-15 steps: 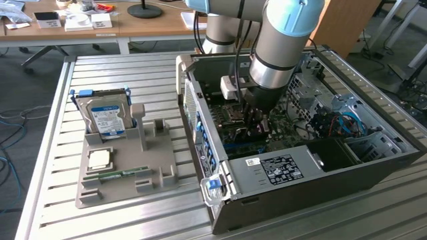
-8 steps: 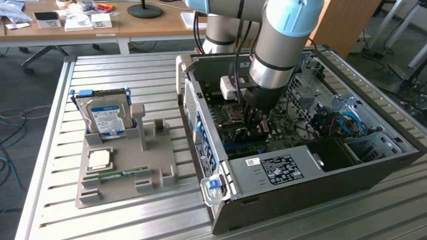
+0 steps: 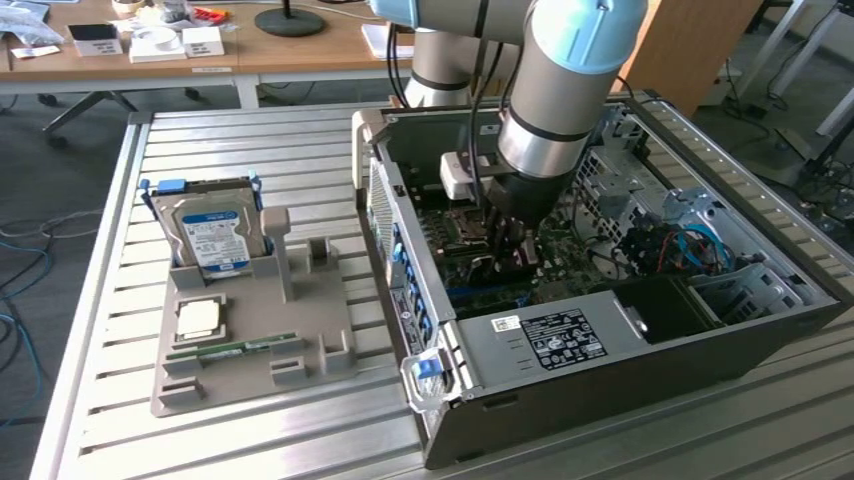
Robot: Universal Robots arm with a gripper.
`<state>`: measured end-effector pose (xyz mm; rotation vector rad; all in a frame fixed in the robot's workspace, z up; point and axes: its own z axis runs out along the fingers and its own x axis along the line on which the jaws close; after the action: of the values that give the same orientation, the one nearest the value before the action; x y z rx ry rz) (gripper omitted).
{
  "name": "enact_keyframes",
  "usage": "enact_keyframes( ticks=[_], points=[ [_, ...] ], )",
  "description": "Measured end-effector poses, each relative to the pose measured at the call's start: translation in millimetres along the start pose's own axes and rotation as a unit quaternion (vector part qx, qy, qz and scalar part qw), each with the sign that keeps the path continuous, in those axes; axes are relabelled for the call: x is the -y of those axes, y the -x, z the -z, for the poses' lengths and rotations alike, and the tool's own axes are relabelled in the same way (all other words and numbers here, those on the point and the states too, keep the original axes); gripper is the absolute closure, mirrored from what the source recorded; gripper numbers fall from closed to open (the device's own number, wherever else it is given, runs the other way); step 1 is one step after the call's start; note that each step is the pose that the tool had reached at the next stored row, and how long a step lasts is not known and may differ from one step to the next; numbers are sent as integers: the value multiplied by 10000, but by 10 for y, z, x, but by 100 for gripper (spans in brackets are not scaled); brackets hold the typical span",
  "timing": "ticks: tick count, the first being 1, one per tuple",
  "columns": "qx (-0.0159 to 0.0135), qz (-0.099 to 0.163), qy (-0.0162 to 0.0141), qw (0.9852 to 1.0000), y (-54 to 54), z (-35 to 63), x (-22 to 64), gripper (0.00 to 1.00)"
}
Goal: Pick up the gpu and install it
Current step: 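Insert the gpu into the slot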
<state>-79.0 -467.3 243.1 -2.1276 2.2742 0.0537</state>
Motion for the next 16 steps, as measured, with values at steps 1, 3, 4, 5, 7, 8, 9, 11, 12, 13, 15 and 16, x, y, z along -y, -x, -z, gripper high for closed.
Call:
enact_keyframes(
  ticks=[1, 3, 4, 5, 7, 8, 9, 11, 12, 13, 15, 16],
  points=[
    [0, 1, 0, 10000, 0, -1, 0, 73],
    [2, 20, 0, 10000, 0, -3, 0, 73],
    [1, 75, 3, 10000, 0, -3, 0, 73],
    [1, 107, 4, 9999, 0, -3, 0, 73],
    [1, 107, 4, 9999, 0, -3, 0, 73],
    [1, 108, 4, 9999, 1, -3, 0, 73],
    [1, 108, 4, 9999, 2, -3, 0, 73],
    [1, 108, 4, 9999, 3, -3, 0, 73],
    [11, 108, 5, 9999, 6, -7, -2, 73],
    [13, 108, 1, 9999, 7, -11, -1, 73],
    [8, 107, 3, 9999, 6, -7, -2, 73],
    [5, 107, 3, 9999, 5, -4, -2, 73]
  ],
)
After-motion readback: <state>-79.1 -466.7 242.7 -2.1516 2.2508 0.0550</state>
